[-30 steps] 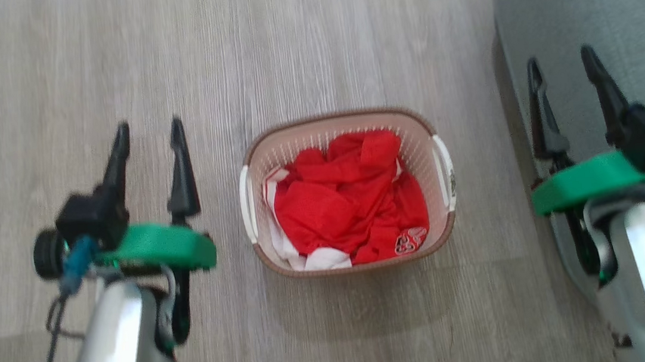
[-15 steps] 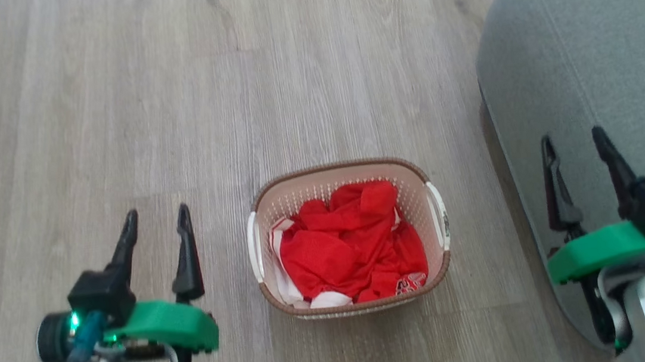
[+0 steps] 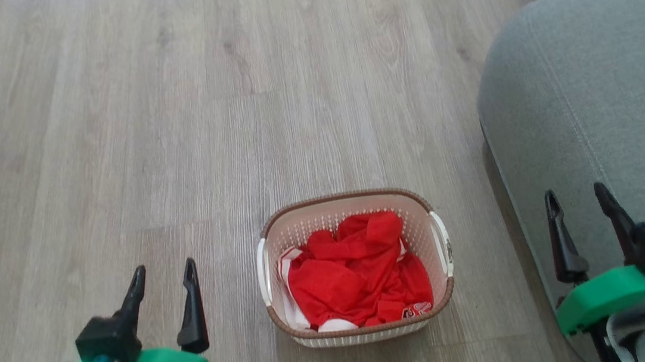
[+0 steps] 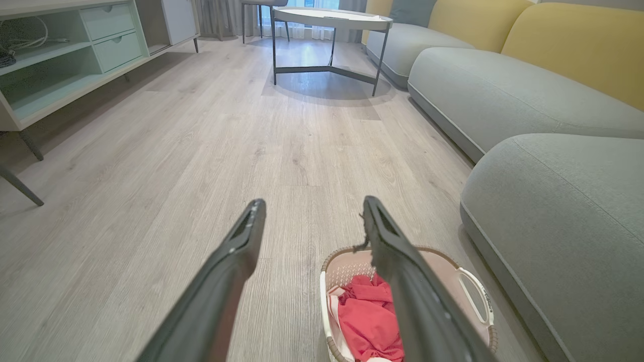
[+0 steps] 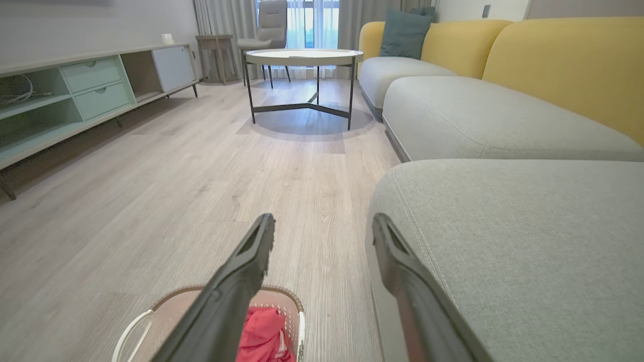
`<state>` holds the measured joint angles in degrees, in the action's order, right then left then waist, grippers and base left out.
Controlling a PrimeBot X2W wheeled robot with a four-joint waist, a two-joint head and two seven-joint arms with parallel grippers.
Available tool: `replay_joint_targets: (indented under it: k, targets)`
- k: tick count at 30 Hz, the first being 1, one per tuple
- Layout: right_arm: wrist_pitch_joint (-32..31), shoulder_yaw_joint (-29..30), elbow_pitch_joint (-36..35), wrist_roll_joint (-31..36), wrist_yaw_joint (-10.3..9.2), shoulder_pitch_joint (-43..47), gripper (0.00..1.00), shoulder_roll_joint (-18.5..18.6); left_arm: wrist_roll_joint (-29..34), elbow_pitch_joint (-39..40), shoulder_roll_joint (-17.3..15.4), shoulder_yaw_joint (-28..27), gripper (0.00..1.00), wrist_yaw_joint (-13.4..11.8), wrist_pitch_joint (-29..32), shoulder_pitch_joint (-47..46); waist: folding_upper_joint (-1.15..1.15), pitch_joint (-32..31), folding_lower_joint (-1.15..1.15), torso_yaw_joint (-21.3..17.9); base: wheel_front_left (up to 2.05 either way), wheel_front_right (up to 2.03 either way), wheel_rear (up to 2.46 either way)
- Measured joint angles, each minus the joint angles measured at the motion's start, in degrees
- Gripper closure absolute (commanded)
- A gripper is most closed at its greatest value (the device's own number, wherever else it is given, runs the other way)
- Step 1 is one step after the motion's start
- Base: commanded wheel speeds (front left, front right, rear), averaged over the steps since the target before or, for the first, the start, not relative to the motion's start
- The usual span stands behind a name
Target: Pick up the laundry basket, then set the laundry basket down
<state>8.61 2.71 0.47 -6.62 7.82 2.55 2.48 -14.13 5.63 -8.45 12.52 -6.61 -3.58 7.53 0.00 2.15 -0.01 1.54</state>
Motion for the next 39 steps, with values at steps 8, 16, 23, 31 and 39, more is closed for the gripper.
replay_joint_targets:
  k: [8,16,23,31,39]
  targets:
    - [-2.60,0.40,-2.42,-0.14,0.00,2.81,0.00,-0.03,-0.19,1.49,-0.24,0.27,0.00,-0.49,0.76,2.37,0.00,-1.91,0.00,0.38,0.00,0.00,0.00]
    - [-4.08,0.63,-4.05,-0.51,0.00,3.98,0.00,-0.05,-0.60,2.08,-0.33,0.45,0.00,-1.01,1.49,3.13,0.00,-2.43,0.00,0.63,0.00,0.00,0.00]
    - [-4.79,0.86,-4.88,-0.51,0.00,4.00,0.00,-0.07,-0.59,2.21,-0.45,0.59,0.00,-1.14,1.49,3.13,0.00,-2.35,0.00,0.48,0.00,0.00,0.00]
    - [-5.28,0.82,-5.11,-0.49,0.00,4.43,0.00,-0.07,-0.59,2.20,-0.60,1.45,0.00,-1.57,1.49,3.13,0.00,-2.24,0.00,0.51,0.00,0.00,0.00]
    - [-5.35,0.86,-5.33,-0.49,0.00,4.95,0.00,-0.07,-0.59,2.15,-1.02,1.52,0.00,-1.80,1.49,3.13,0.00,-2.23,0.00,0.47,0.00,0.00,0.00]
